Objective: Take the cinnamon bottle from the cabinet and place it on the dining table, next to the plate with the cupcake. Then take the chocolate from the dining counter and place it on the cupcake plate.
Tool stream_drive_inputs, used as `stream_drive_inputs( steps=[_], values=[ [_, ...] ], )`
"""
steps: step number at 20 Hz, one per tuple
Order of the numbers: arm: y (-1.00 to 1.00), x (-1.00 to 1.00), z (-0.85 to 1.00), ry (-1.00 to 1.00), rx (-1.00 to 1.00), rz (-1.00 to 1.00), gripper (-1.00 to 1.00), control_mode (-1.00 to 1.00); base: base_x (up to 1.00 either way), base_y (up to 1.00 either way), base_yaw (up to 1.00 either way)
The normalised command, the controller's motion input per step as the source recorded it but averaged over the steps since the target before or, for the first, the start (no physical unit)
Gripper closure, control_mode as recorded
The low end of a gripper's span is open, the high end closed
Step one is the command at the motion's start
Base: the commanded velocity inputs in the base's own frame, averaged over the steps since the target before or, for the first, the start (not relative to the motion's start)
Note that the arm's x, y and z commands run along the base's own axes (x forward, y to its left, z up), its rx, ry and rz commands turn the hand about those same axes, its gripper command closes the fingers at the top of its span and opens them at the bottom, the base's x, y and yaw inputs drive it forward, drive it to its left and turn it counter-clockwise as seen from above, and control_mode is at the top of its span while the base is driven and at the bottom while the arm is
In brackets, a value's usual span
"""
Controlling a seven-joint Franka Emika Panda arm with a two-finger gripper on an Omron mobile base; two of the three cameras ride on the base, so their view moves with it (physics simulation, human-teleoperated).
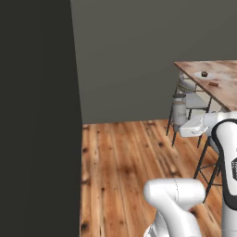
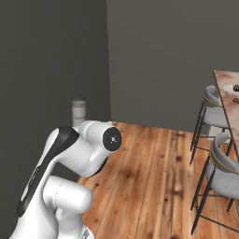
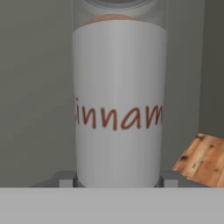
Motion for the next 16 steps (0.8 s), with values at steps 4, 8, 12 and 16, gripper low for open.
stream_drive_inputs(
  steps=[4, 8, 12, 16],
  values=[
    [0.00, 0.00, 0.00, 0.00, 0.00, 0.00, 1.00, 1.00, 0.87, -0.03, 0.00],
    [0.00, 0.00, 0.00, 0.00, 0.00, 0.00, 1.00, 1.00, 0.88, -0.06, 0.00],
    [0.00, 0.00, 0.00, 0.00, 0.00, 0.00, 1.00, 1.00, 0.89, -0.11, 0.00],
    [0.00, 0.00, 0.00, 0.00, 0.00, 0.00, 1.00, 1.00, 0.89, -0.13, 0.00]
  ],
)
